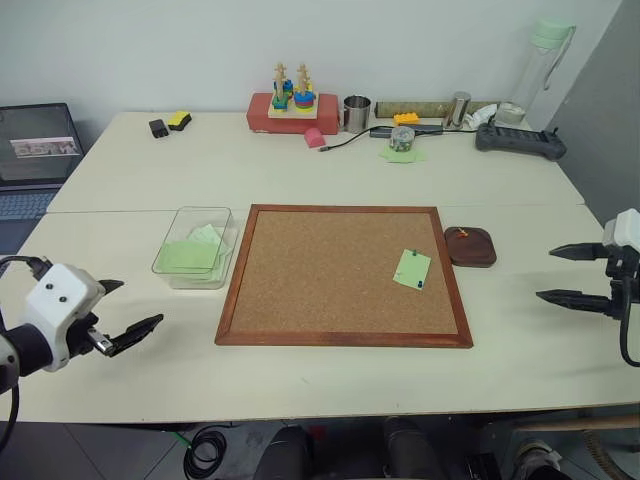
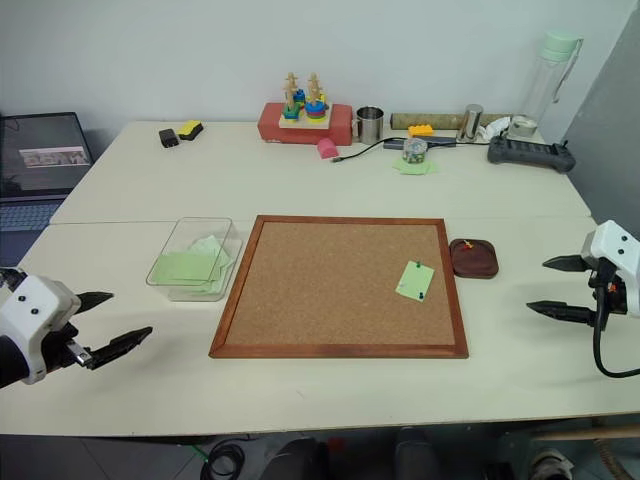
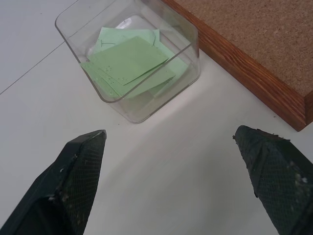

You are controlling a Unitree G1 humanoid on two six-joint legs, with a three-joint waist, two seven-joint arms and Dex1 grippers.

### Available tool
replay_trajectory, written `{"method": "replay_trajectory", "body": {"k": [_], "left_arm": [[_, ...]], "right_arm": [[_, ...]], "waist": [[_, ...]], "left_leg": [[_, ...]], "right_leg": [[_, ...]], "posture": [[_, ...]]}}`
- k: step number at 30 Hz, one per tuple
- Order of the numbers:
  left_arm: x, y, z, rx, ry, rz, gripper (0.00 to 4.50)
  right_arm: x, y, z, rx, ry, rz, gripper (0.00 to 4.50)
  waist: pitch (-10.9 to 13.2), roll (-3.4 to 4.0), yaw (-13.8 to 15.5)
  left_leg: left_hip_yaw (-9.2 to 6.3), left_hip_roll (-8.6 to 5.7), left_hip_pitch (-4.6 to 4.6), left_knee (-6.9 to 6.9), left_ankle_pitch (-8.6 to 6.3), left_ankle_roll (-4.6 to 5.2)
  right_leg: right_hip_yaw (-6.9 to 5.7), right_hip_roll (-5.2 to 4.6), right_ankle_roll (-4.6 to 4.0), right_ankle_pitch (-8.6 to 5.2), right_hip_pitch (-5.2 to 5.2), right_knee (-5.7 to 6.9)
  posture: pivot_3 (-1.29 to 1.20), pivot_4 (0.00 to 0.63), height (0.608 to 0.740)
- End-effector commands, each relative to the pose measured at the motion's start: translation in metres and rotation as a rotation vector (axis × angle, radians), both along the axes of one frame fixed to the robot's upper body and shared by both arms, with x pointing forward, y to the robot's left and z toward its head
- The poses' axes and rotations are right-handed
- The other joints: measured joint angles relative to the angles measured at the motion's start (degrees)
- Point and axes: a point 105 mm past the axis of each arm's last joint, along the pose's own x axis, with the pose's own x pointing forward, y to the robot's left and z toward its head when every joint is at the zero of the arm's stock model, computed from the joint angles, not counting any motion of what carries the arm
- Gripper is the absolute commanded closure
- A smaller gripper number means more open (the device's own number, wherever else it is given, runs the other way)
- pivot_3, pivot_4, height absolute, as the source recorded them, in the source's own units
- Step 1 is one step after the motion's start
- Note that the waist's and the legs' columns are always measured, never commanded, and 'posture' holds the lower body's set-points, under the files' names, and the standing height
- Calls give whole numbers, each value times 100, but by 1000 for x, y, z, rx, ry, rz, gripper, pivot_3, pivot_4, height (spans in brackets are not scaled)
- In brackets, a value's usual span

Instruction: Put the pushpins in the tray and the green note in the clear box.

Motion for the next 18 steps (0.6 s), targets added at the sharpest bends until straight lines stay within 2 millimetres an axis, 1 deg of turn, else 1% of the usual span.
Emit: {"method": "replay_trajectory", "body": {"k": [1,4,12,18], "left_arm": [[0,-2,17,-2,-59,-12,42],[1,0,20,-5,-83,2,42],[-4,0,13,-2,-63,15,42],[-3,3,11,-2,-81,51,42]], "right_arm": [[2,-1,8,-17,-28,8,0],[2,-1,7,-20,-29,9,0],[7,0,6,-26,-27,8,0],[13,6,8,-6,-58,23,0]], "waist": [[0,0,1],[0,0,1],[1,3,-4],[2,3,-4]], "left_leg": [[0,0,0,0,0,0],[0,0,0,0,0,0],[2,-1,1,1,0,0],[0,-1,1,1,0,0]], "right_leg": [[0,0,0,0,0,0],[0,0,0,0,0,0],[0,0,0,1,0,1],[0,0,0,1,0,1]], "posture": [[0,150,740],[0,150,740],[0,150,740],[0,150,740]]}}
